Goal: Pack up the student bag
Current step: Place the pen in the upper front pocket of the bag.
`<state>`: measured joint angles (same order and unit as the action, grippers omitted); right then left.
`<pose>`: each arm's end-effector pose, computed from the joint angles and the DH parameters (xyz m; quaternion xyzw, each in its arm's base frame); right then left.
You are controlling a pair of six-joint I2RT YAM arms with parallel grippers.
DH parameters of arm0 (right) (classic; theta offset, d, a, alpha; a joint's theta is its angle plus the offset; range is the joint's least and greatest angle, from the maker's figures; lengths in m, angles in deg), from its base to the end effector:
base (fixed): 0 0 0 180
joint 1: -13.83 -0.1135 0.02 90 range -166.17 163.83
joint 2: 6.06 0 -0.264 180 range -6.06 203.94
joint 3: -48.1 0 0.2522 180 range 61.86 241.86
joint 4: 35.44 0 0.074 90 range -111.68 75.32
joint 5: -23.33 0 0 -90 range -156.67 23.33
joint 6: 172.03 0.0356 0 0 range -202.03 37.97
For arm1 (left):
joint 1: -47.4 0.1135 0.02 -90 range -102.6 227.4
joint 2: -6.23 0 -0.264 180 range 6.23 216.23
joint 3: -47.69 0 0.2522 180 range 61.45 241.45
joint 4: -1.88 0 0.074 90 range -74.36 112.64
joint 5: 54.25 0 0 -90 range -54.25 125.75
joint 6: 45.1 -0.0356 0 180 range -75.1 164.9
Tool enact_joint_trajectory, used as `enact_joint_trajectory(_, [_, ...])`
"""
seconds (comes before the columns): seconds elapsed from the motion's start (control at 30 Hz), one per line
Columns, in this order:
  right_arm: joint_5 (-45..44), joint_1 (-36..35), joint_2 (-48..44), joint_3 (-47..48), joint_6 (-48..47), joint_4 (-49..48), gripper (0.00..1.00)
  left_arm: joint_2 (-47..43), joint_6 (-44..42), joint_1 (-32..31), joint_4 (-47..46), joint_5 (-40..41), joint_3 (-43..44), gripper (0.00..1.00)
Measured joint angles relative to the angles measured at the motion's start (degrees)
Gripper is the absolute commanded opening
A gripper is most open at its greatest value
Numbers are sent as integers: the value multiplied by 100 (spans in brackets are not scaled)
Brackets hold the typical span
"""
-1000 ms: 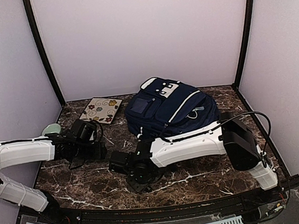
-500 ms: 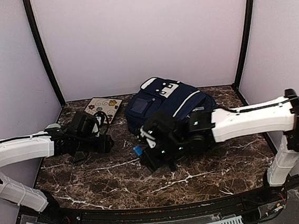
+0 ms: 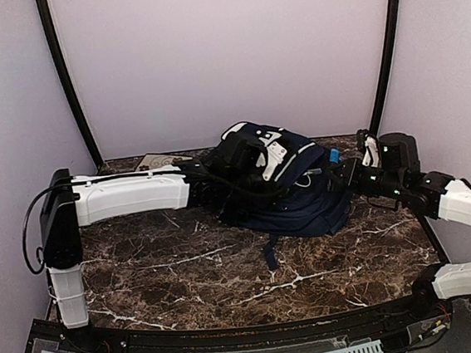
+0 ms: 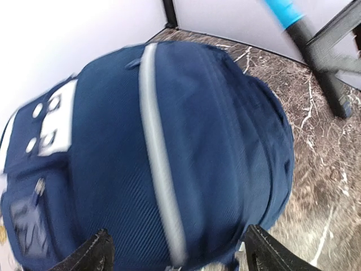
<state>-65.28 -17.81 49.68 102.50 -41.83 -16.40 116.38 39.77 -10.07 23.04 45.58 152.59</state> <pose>0.1922 0.1194 0.2876 0.0544 0.8192 0.3429 0.4564 0.2524 -0.3844 0.2897 0.4014 0.7470 -0.1662 0.5032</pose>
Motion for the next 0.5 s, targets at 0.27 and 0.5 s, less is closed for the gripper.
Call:
enact_joint_trajectory(0.27, [951,446,1062,-435,920,-1008,0,1458,-922,-223,184,549,1574,66])
enact_joint_trajectory(0.5, [1460,553,2114,-271,1327,-1873,0,1694,-1126,-251,295,1309,1915,0])
